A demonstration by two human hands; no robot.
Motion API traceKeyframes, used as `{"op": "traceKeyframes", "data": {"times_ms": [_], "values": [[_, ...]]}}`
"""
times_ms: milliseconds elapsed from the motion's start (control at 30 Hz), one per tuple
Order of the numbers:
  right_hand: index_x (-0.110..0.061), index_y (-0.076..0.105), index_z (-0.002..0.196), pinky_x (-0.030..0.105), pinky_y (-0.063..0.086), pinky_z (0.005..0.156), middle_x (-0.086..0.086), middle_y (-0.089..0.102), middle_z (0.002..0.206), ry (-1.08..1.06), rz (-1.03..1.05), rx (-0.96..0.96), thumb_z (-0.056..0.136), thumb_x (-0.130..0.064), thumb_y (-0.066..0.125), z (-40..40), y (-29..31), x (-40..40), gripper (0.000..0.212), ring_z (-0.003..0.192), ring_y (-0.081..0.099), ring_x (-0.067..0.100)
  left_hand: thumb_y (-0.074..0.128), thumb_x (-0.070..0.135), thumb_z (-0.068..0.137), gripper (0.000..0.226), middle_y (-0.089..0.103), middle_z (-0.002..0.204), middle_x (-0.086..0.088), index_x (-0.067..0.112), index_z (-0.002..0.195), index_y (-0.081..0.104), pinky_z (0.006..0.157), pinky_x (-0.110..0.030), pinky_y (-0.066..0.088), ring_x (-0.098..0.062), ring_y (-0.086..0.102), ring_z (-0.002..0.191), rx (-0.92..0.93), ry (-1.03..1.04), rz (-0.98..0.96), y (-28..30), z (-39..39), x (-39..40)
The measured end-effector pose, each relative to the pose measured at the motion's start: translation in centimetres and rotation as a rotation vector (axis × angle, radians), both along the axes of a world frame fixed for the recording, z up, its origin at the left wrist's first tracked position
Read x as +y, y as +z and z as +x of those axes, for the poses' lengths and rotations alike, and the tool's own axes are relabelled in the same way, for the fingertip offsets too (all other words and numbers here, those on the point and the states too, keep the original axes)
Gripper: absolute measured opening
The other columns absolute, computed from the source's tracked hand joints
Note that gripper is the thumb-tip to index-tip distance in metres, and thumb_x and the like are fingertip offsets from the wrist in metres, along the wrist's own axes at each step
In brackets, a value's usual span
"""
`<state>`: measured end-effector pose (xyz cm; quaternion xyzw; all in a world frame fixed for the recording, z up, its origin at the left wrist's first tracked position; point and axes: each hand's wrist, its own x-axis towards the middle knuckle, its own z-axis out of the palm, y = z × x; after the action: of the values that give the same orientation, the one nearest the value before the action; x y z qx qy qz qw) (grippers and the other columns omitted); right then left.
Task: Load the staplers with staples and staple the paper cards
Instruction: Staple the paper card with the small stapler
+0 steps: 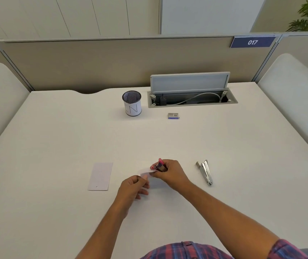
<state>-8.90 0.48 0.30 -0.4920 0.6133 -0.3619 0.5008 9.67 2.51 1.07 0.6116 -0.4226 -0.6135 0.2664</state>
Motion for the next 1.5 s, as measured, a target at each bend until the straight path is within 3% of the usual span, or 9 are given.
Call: {"op": "traceKeyframes", "data": {"times_ms": [133, 267, 400, 700, 800, 967, 1167, 1400, 1500], "values": [[-0.004, 0.074, 0.085, 0.037, 0.057, 0.073, 0.006, 0.067, 0.071, -0.04, 0.015, 0.006, 0.077, -0.033, 0.085, 0.2, 0.2, -0.1, 0.032, 0.067, 0.062, 0.012, 0.063, 0.044, 0.096, 0.037, 0.078, 0.089, -0.006, 0.009, 0.095, 0.073, 0.06, -0.026, 0.048, -0.02, 0.073, 0.074, -0.031, 0.03, -0.022, 0.2, -0.3, -0.2], [-0.002, 0.073, 0.087, 0.013, 0.041, 0.049, -0.004, 0.063, 0.06, -0.086, 0.055, -0.113, 0.083, -0.016, 0.084, 0.0, 0.5, -0.3, 0.018, 0.049, 0.053, 0.003, 0.064, 0.04, 0.097, 0.032, 0.078, 0.086, -0.006, 0.009, 0.091, 0.07, 0.057, -0.026, 0.048, -0.02, 0.073, 0.072, -0.089, 0.086, -0.044, 0.0, -0.5, -0.4], [-0.008, 0.07, 0.087, 0.018, 0.033, 0.043, -0.003, 0.058, 0.058, -0.136, 0.136, -0.218, 0.081, -0.015, 0.085, -0.1, 0.3, -0.8, 0.018, 0.046, 0.045, 0.009, 0.066, 0.026, 0.097, 0.02, 0.077, 0.084, -0.01, 0.009, 0.086, 0.069, 0.052, -0.023, 0.042, -0.019, 0.072, 0.067, -0.128, 0.127, -0.084, -0.5, 0.1, -0.5], [-0.012, 0.061, 0.073, 0.025, 0.036, 0.049, 0.0, 0.06, 0.061, -0.212, 0.194, -0.123, 0.08, -0.02, 0.084, 0.4, -1.0, -1.9, 0.025, 0.048, 0.047, 0.012, 0.067, 0.024, 0.095, 0.024, 0.073, 0.067, -0.001, 0.01, 0.076, 0.067, 0.064, -0.03, 0.049, -0.017, 0.069, 0.06, -0.267, 0.065, -0.137, -0.7, 0.8, -0.4], [-0.014, 0.061, 0.073, 0.026, 0.039, 0.053, -0.001, 0.062, 0.064, -0.209, 0.191, -0.038, 0.081, -0.024, 0.083, 0.8, -1.3, -2.3, 0.026, 0.054, 0.051, 0.012, 0.065, 0.028, 0.096, 0.027, 0.072, 0.062, -0.004, 0.011, 0.075, 0.066, 0.058, -0.025, 0.043, -0.014, 0.064, 0.059, -0.373, 0.048, -0.174, -0.2, 0.6, 0.0], [-0.016, 0.056, 0.071, 0.029, 0.044, 0.061, -0.001, 0.063, 0.07, -0.163, 0.163, 0.066, 0.08, -0.029, 0.081, 1.6, -1.5, -3.2, 0.029, 0.063, 0.055, 0.015, 0.064, 0.035, 0.094, 0.03, 0.068, 0.066, -0.004, 0.012, 0.075, 0.063, 0.063, -0.032, 0.05, -0.022, 0.067, 0.07, -0.526, 0.01, -0.223, -0.1, 0.6, 0.0], [-0.022, 0.055, 0.088, 0.026, 0.04, 0.064, -0.005, 0.062, 0.088, -0.068, 0.122, 0.265, 0.086, -0.04, 0.075, 1.9, -1.7, -3.6, 0.027, 0.075, 0.055, 0.012, 0.063, 0.039, 0.093, 0.032, 0.065, 0.069, 0.005, 0.017, 0.07, 0.058, 0.058, -0.027, 0.045, -0.014, 0.062, 0.068, -0.689, -0.025, -0.25, -0.1, 0.6, 0.1], [-0.016, 0.059, 0.096, 0.037, 0.054, 0.074, 0.003, 0.071, 0.095, -0.084, 0.151, 0.14, 0.09, -0.056, 0.063, 1.3, -1.3, -2.7, 0.041, 0.084, 0.067, 0.019, 0.066, 0.047, 0.09, 0.032, 0.065, 0.075, 0.005, 0.019, 0.078, 0.055, 0.06, -0.029, 0.046, -0.012, 0.061, 0.072, -0.747, -0.023, -0.215, -0.2, 0.7, -0.2], [-0.019, 0.059, 0.106, 0.026, 0.049, 0.063, 0.002, 0.073, 0.097, -0.128, 0.179, 0.079, 0.099, -0.052, 0.054, 0.8, -0.3, -1.8, 0.034, 0.073, 0.064, 0.011, 0.068, 0.048, 0.088, 0.032, 0.063, 0.079, 0.004, 0.02, 0.083, 0.053, 0.063, -0.03, 0.048, -0.014, 0.061, 0.075, -0.748, -0.023, -0.214, -0.1, 0.8, -0.4]]}}
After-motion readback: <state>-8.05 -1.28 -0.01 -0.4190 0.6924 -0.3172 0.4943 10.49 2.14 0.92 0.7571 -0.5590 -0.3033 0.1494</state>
